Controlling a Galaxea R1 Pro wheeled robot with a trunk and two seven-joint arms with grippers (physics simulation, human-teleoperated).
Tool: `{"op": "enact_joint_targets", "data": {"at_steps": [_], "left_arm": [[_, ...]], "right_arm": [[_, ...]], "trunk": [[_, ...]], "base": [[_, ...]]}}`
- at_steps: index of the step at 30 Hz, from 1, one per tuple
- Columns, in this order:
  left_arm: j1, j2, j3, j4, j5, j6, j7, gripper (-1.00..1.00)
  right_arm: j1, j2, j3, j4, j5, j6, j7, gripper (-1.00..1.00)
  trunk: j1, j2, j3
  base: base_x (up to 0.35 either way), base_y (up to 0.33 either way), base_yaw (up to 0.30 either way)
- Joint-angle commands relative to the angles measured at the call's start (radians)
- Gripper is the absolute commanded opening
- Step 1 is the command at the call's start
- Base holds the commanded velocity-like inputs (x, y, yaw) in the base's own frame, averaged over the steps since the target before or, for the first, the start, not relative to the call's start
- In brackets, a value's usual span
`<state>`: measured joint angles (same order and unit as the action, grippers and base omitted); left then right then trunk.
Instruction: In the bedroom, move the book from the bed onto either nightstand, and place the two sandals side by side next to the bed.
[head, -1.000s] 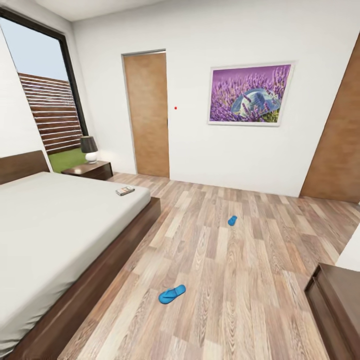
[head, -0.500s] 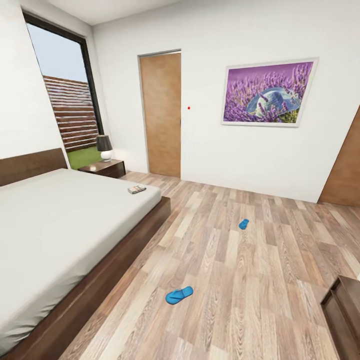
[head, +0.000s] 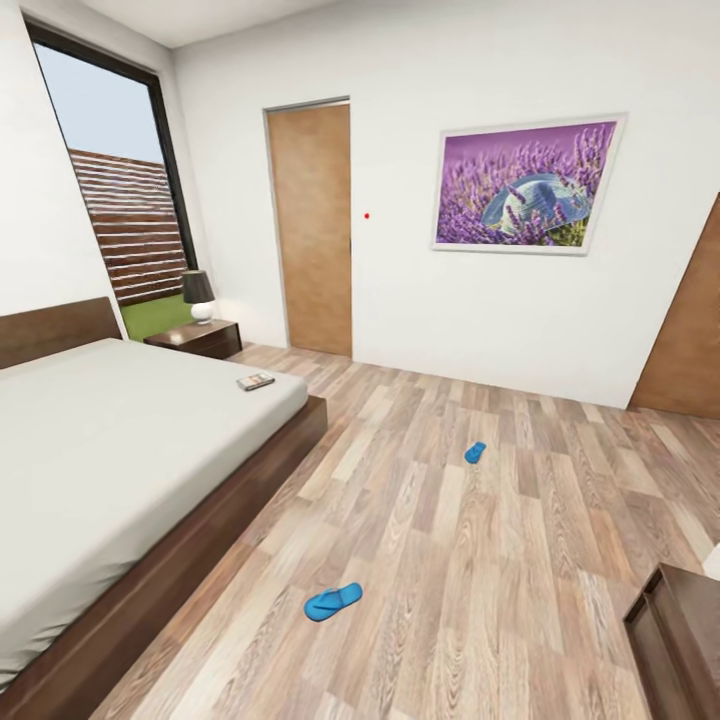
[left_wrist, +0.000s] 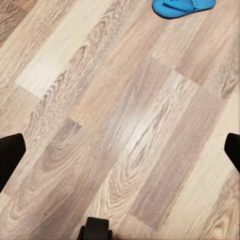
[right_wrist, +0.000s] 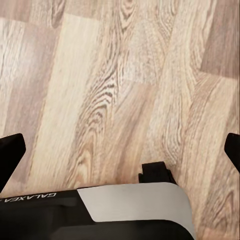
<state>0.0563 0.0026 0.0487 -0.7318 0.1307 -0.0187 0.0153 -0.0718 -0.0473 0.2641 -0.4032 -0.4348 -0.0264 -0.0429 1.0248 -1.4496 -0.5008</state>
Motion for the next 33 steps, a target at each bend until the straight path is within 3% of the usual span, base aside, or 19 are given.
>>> {"op": "enact_joint_targets", "data": {"at_steps": [1, 11, 33], "left_arm": [[0.000, 0.000, -0.001, -0.001, 0.010, -0.001, 0.002, 1.00], [0.000, 0.000, -0.001, -0.001, 0.010, -0.001, 0.002, 1.00], [0.000, 0.000, -0.001, -0.001, 0.010, -0.001, 0.002, 1.00]], "right_arm": [[-0.001, -0.001, 0.008, 0.000, -0.010, -0.003, -0.005, 1.00], [-0.001, -0.001, 0.009, 0.000, -0.010, -0.003, -0.005, 1.00], [-0.001, -0.001, 0.009, 0.001, -0.010, -0.003, -0.005, 1.00]], "trunk": [[0.000, 0.000, -0.001], [0.000, 0.000, -0.001], [0.000, 0.000, -0.001]], "base": [[0.103, -0.235, 0.000], [0.095, -0.126, 0.036], [0.006, -0.007, 0.282]]}}
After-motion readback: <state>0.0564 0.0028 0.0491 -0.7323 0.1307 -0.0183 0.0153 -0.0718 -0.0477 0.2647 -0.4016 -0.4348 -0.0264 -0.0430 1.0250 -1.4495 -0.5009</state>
